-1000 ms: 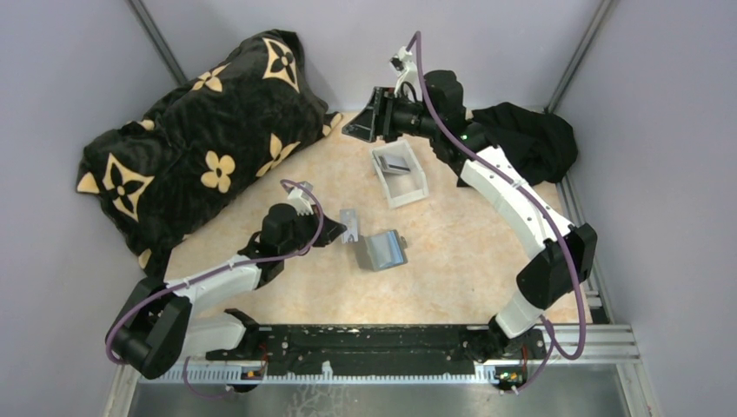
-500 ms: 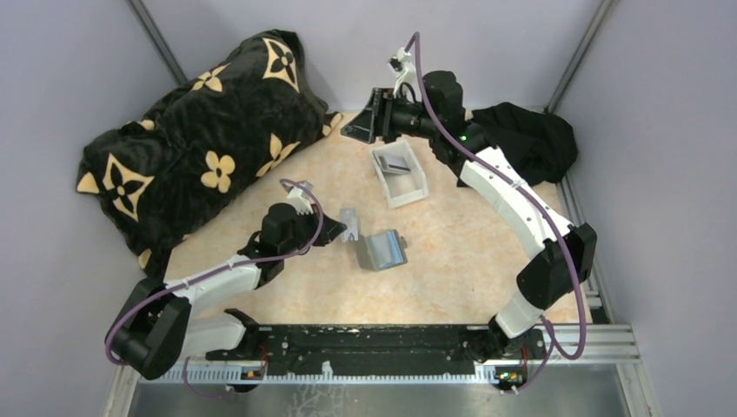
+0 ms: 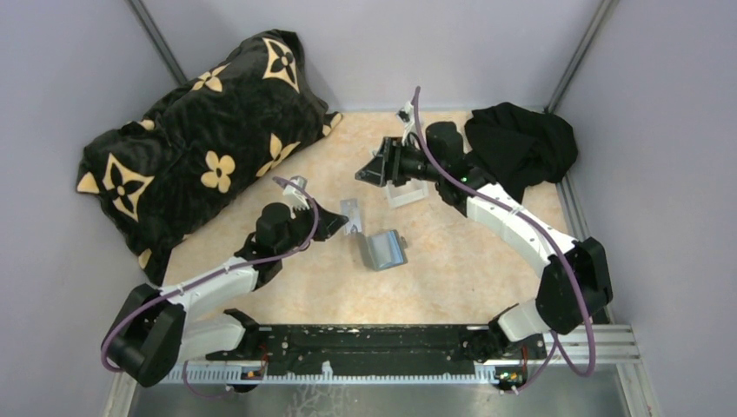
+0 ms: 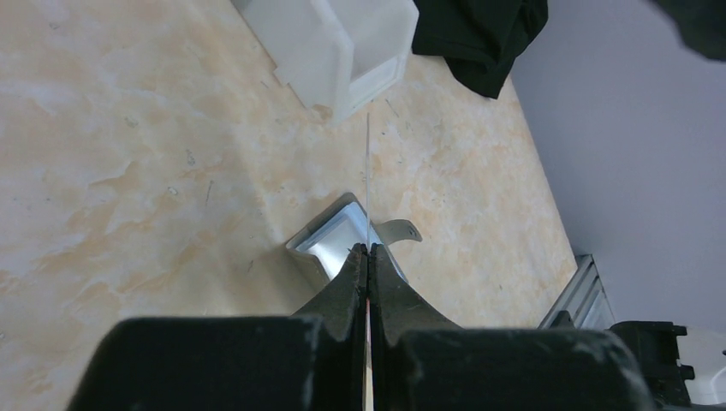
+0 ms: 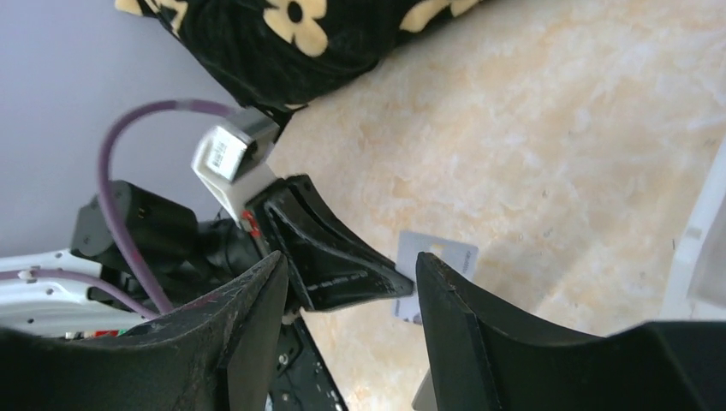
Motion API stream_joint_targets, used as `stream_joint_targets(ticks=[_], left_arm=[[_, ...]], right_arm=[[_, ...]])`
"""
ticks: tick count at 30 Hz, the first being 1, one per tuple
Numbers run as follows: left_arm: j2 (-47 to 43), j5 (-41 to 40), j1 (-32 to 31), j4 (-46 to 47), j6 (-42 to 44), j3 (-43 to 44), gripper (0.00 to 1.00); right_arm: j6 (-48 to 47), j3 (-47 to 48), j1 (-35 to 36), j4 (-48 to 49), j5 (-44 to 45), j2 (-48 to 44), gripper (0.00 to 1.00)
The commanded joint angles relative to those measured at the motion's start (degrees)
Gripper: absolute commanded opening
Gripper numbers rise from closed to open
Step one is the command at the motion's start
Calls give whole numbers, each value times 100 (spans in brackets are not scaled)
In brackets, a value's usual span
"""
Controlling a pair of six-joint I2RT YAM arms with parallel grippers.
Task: Put the credit cards into the card holder
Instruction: Pick up the credit card from the storage box.
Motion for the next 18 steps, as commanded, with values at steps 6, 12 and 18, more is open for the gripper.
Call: stream_joint_targets(ticks=[6, 12, 18], left_arm=[[-460, 39, -18, 361, -289, -112, 0], [-595, 48, -13, 533, -500, -209, 0], [-544, 99, -12, 905, -786, -317, 0]], right_arm=[[202, -979, 6, 1208, -30, -522, 57], [284, -1566, -107, 1831, -174, -507, 57], [430, -1942, -145, 2499, -464, -375, 57]])
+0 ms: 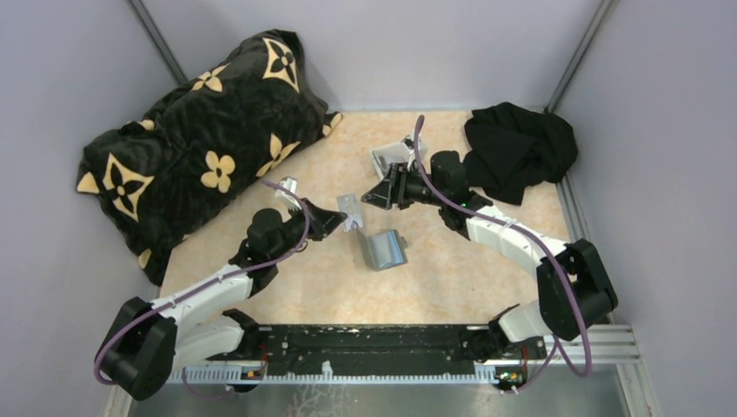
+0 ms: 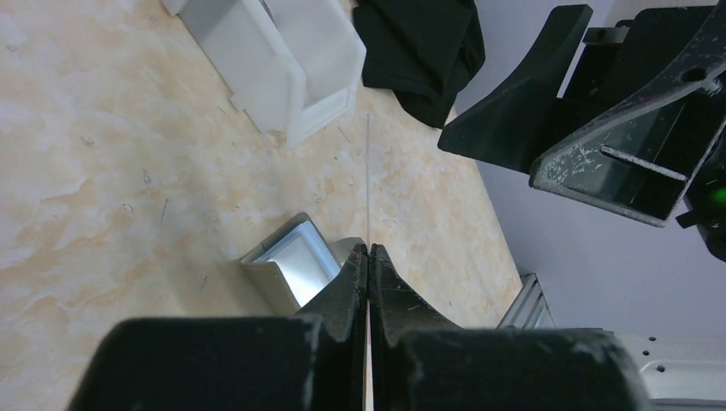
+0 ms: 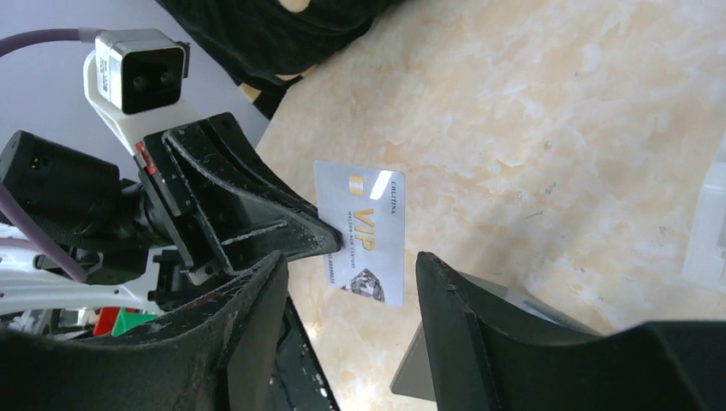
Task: Put the credit cards into the card holder
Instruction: Pick up the credit card from the storage box.
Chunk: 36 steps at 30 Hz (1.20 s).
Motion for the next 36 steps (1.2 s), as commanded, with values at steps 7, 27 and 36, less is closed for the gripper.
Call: stream_joint_targets(ticks=[7, 27, 36], left_arm=[[127, 295, 44, 839, -535, -98, 0], [761, 952, 293, 2134, -1346, -329, 0], [1132, 1211, 326, 2691, -1651, -386, 0]], right_arm=[[275, -423, -98, 1533, -480, 131, 57], [998, -827, -172, 2993, -1015, 856, 54], [1584, -963, -204, 3938, -1287, 1222, 38]])
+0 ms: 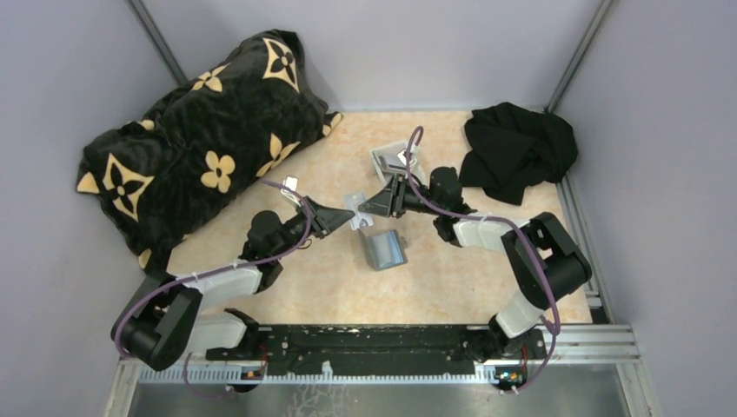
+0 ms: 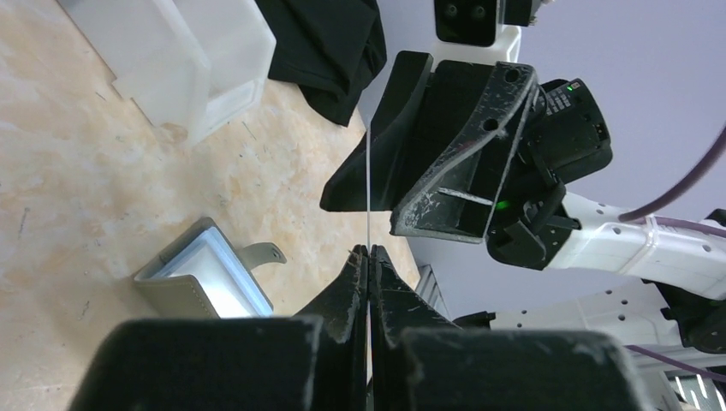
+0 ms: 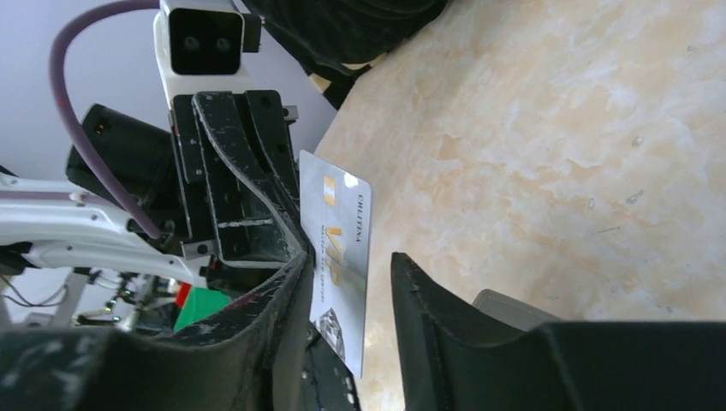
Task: Put the credit cards into the card holder
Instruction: Pick up the credit card from the storage box.
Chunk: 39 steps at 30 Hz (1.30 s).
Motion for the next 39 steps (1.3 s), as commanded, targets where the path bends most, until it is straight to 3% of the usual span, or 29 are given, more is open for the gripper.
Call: stream_joint_targets(ticks=[1, 6, 9, 12, 16, 21, 28, 33, 39], left_arm=[[195, 277, 60, 619, -237, -90, 0], [288, 315, 65, 729, -288, -142, 0], [215, 279, 104, 541, -275, -161, 6], [4, 114, 144, 259, -199, -216, 34], [-368, -134, 163, -421, 62, -202, 44], [-548, -213, 161, -1045, 290, -81, 44], [-425, -173, 73, -1475, 563, 137, 33], [-312, -326, -155, -2083, 978, 531, 31], [-119, -401, -344, -2569, 1347, 848, 32]], right_arm=[[440, -61, -89, 1077, -288, 221, 33], [818, -174, -131, 1664, -399, 341, 1], [840, -196, -156, 1645, -395, 328, 0], [772, -190, -178, 1454, -364, 195, 0], [262, -166, -179, 586, -80, -206, 0], [-990, 95, -179, -1669, 808, -982, 0], [-2247, 676, -171, -4577, 2064, -1445, 0], [-2646, 844, -35, -5460, 2656, -1268, 0], [-2820, 878, 186, -5764, 3123, -943, 0]])
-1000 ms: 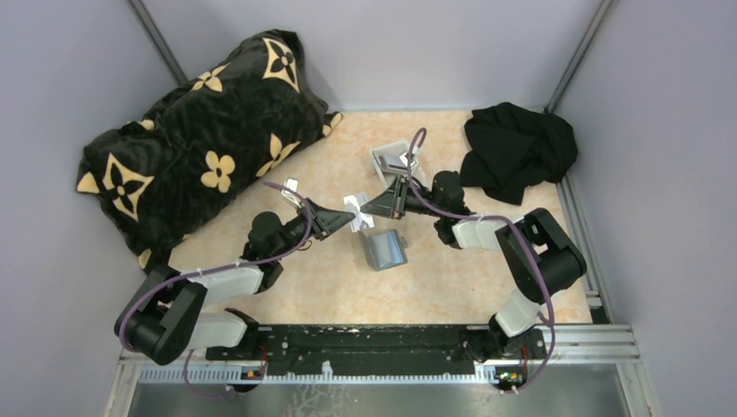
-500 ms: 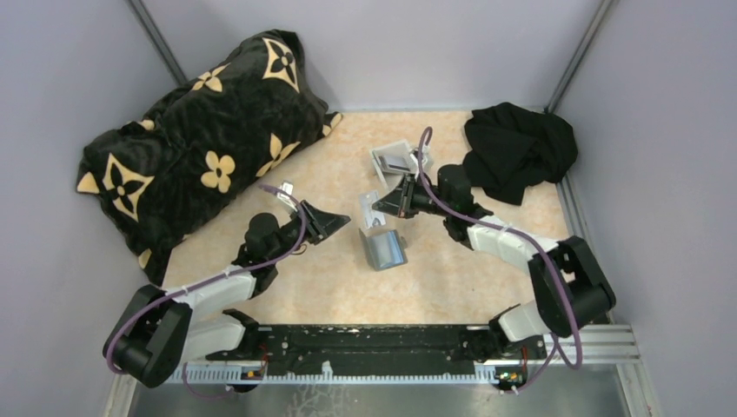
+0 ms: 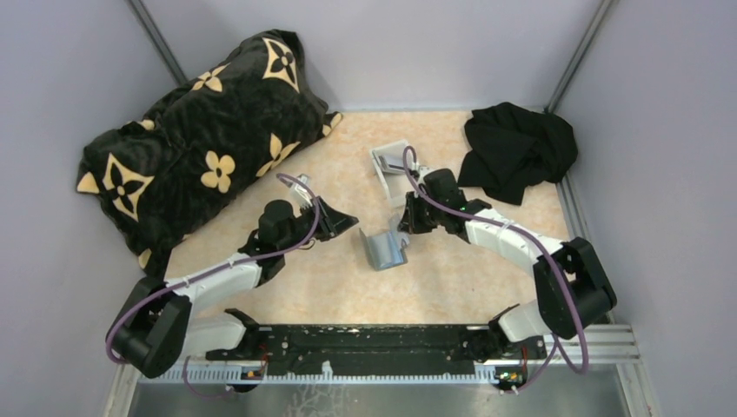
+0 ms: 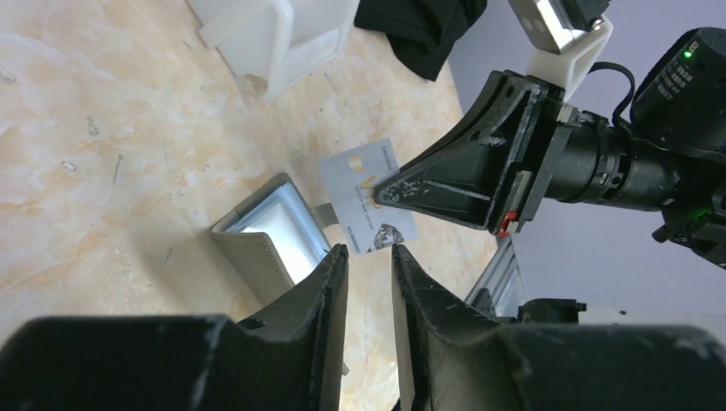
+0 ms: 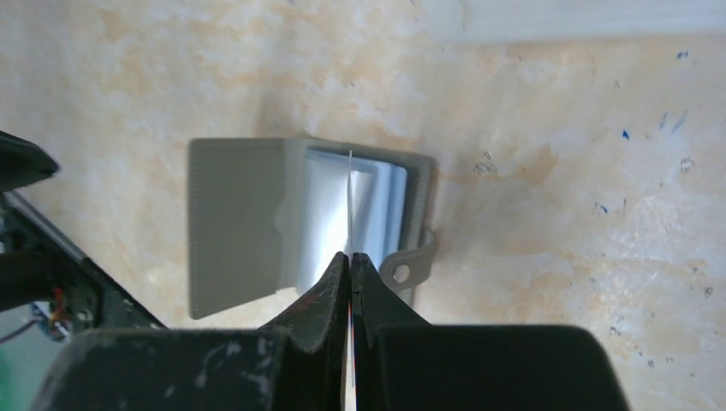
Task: Put the credit cards into the card holder
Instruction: Pick up the credit card from the storage box, then insert the credit card into the card holder.
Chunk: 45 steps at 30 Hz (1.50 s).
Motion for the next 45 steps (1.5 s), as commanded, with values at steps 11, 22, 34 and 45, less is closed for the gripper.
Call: stream_joint_targets(ticks=[11, 22, 34, 45], left_arm=[[439, -104, -332, -750, 727, 594, 31], [611, -159, -444, -888, 820, 627, 31], [721, -243, -567, -1140, 921, 678, 30], [655, -314, -621, -1713, 1041, 732, 29]], right_arm=[[-423, 359, 221, -455, 692, 561, 0], [-294, 309, 221, -280, 397, 592, 0], [-134, 157, 226, -65, 149, 590, 0], [-83, -34, 221, 100, 102, 667, 0]])
